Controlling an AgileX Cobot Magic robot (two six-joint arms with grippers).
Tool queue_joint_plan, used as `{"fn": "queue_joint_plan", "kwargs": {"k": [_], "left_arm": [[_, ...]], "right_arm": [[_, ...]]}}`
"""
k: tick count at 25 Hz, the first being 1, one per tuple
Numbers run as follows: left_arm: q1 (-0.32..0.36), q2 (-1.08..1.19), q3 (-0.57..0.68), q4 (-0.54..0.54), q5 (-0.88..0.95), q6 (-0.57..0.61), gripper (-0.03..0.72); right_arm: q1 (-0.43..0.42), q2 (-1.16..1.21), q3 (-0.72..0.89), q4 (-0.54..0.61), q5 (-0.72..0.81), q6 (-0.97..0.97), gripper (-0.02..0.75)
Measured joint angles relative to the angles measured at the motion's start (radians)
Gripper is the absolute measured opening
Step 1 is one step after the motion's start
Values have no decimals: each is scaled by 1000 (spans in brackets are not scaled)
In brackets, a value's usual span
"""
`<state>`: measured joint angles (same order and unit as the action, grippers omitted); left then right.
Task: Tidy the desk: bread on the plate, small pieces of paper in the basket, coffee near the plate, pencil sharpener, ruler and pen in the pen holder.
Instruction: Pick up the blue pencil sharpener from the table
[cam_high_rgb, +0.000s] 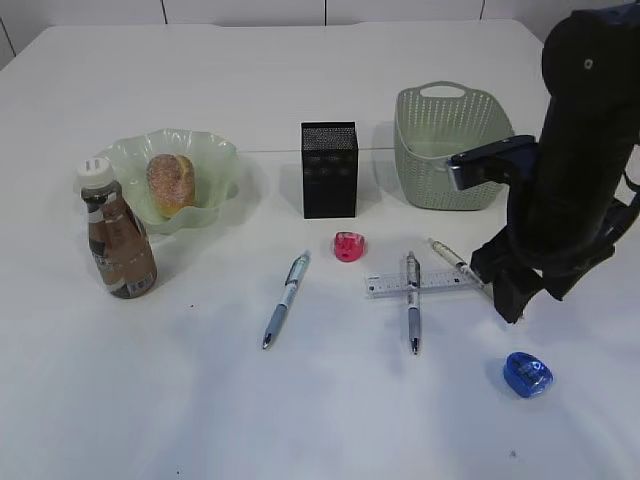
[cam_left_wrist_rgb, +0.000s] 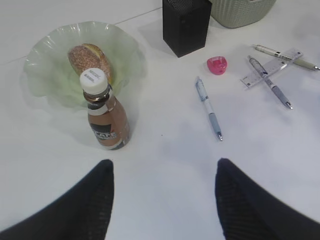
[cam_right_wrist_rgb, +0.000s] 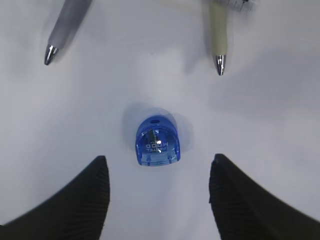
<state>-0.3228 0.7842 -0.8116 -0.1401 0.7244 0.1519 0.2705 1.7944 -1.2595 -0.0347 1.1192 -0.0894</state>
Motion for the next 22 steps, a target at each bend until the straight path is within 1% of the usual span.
{"fn": "queue_joint_plan", "kwargs": {"k": [8, 11, 14, 15, 22], "left_arm": [[0, 0, 0, 46, 1, -34, 448], [0, 0, 0, 48, 1, -39, 448], [0, 0, 0, 49, 1, -43, 448], [0, 0, 0, 49, 1, -43, 448], [0, 0, 0, 49, 2, -70, 448]], "right_arm": [[0, 19, 10, -21, -33, -2, 494], [0, 19, 79, -21, -79, -2, 494], [0, 19, 99, -19, -95, -4, 494], [0, 19, 132, -8, -123, -4, 494], [0, 19, 153, 7, -174, -4, 494]]}}
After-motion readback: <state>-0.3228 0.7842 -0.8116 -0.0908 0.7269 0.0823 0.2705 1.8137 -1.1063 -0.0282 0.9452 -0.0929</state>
